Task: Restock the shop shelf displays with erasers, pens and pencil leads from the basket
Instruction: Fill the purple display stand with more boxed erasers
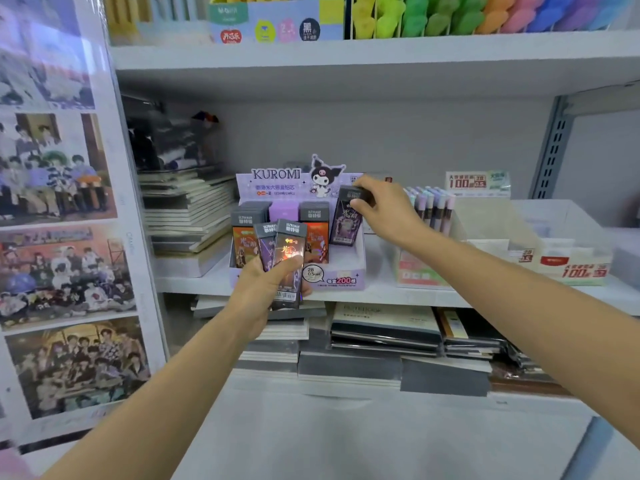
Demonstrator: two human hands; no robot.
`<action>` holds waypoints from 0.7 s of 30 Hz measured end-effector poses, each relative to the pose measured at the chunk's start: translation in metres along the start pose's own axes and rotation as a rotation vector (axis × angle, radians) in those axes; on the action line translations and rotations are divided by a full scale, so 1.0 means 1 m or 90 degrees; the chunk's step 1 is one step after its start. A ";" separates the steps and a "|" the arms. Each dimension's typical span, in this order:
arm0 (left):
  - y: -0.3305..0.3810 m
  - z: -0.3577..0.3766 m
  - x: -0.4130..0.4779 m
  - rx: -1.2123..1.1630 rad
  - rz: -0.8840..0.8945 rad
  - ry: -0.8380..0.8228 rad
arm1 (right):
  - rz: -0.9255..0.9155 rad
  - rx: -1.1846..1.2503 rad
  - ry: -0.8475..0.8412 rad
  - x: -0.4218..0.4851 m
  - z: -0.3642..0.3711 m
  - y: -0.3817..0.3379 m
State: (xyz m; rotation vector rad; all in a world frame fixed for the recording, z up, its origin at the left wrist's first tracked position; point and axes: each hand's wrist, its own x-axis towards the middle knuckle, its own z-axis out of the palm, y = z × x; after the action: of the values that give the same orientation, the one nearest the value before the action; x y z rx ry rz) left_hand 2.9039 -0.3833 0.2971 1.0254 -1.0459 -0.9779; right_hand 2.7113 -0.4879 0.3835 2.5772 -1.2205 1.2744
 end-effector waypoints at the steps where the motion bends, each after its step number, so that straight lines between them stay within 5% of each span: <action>1: -0.001 -0.001 0.001 0.009 0.002 -0.005 | -0.006 -0.009 -0.014 0.001 0.002 0.001; 17: -0.004 -0.006 0.002 0.051 0.002 -0.019 | 0.036 -0.090 -0.245 0.035 -0.010 -0.001; 21: -0.003 -0.006 0.002 0.044 -0.001 -0.022 | 0.007 -0.046 -0.233 0.032 -0.008 -0.003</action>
State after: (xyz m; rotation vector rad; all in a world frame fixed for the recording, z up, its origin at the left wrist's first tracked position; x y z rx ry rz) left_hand 2.9099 -0.3846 0.2932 1.0685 -1.1142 -0.9693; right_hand 2.7193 -0.5032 0.4115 2.8358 -1.3010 0.7607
